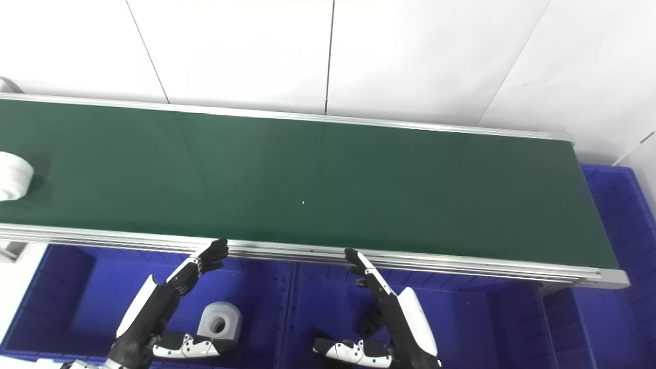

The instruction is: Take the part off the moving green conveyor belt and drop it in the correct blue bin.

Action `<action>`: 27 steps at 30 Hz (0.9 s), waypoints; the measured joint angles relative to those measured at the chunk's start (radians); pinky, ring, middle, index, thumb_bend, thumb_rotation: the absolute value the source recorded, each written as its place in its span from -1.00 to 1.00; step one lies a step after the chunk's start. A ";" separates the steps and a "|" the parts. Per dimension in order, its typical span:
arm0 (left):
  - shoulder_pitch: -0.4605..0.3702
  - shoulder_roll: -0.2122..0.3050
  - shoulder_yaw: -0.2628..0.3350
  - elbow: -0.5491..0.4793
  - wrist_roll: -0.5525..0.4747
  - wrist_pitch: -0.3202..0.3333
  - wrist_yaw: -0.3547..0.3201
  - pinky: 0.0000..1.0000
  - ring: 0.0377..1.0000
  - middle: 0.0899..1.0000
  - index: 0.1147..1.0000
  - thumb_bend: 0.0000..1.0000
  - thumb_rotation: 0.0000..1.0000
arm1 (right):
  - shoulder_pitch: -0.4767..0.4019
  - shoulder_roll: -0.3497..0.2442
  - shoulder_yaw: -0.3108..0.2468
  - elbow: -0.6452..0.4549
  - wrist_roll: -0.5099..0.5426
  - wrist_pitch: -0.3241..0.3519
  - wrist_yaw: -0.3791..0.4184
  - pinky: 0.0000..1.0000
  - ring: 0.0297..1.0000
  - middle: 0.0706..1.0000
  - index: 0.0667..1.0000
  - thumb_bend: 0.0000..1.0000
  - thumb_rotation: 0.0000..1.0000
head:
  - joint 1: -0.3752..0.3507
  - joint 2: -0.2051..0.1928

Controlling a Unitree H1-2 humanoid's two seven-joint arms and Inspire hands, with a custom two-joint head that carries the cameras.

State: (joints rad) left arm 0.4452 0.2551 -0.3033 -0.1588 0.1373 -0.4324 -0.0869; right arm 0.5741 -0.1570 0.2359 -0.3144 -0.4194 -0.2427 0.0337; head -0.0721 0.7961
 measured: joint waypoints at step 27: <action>0.009 0.009 -0.001 -0.020 -0.025 0.000 -0.013 0.74 0.82 0.85 0.81 0.61 -0.54 | 0.007 0.012 0.000 -0.005 -0.024 0.012 0.027 0.58 0.71 0.78 0.81 0.68 -0.18 | -0.245 0.002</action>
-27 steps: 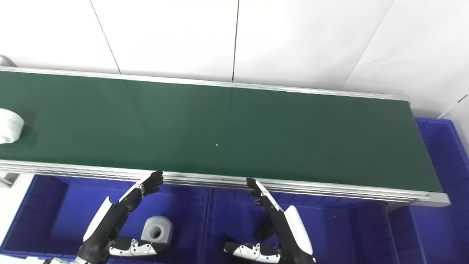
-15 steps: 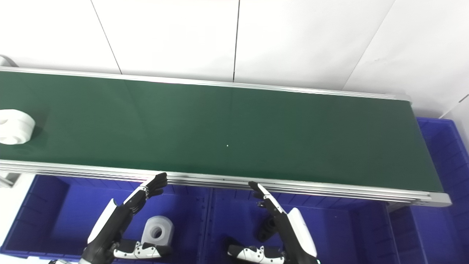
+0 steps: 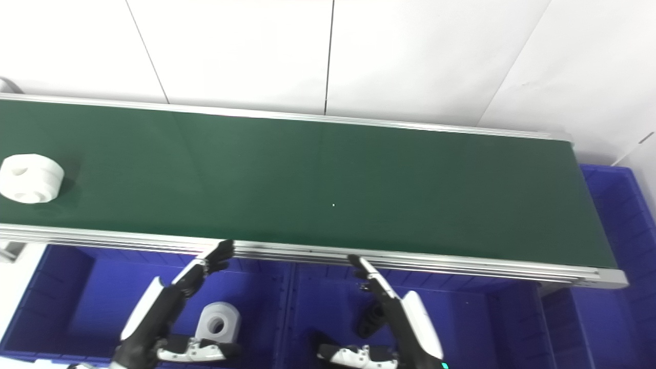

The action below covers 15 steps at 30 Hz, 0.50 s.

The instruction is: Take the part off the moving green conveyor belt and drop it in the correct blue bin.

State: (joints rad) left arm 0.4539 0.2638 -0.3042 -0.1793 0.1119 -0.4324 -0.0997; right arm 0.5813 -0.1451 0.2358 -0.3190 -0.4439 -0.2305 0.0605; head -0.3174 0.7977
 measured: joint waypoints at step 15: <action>0.000 0.032 0.087 0.023 -0.129 0.000 -0.109 0.76 0.84 0.87 0.82 0.65 -0.48 | -0.004 0.078 0.052 0.005 -0.090 0.024 -0.017 0.61 0.73 0.77 0.81 0.68 -0.14 | 0.055 -0.003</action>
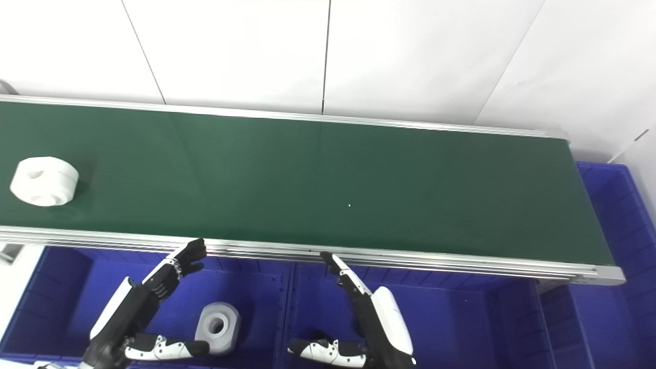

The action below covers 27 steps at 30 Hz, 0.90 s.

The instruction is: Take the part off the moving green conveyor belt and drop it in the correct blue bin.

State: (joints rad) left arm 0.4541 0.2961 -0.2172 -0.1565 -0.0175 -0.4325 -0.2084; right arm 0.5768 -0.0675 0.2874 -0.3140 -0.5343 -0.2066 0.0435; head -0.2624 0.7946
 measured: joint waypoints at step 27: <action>-0.038 -0.028 -0.040 0.069 0.093 -0.001 0.014 0.52 0.67 0.73 0.68 0.72 -0.51 | -0.040 -0.057 -0.023 0.143 0.056 -0.052 -0.067 0.57 0.71 0.77 0.84 0.61 -0.41 | 0.426 -0.259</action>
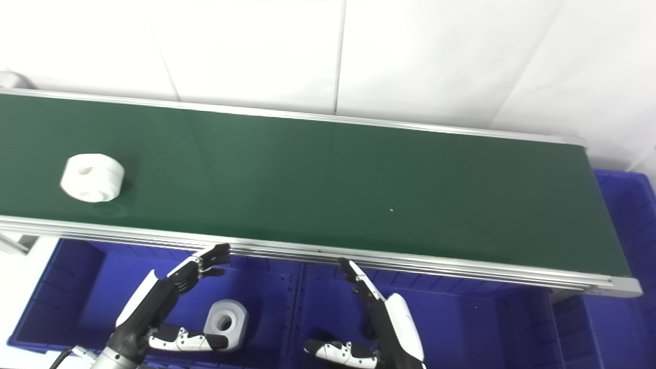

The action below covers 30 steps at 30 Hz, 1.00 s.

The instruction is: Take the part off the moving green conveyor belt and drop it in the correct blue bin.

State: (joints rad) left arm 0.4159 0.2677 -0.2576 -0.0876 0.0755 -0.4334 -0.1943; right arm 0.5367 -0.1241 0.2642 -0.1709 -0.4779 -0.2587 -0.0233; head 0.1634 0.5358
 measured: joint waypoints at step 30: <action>-0.195 -0.004 0.118 -0.111 -0.077 -0.003 0.053 0.49 0.66 0.72 0.68 0.86 -0.42 | -0.021 -0.040 -0.026 0.080 0.075 -0.084 -0.024 0.54 0.71 0.79 0.85 0.61 -0.46 | -0.076 -0.027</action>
State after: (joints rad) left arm 0.2212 0.2636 -0.1397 -0.1982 -0.0013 -0.4359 -0.1414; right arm 0.5161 -0.1646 0.2386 -0.0906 -0.4029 -0.3424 -0.0474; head 0.0876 0.5092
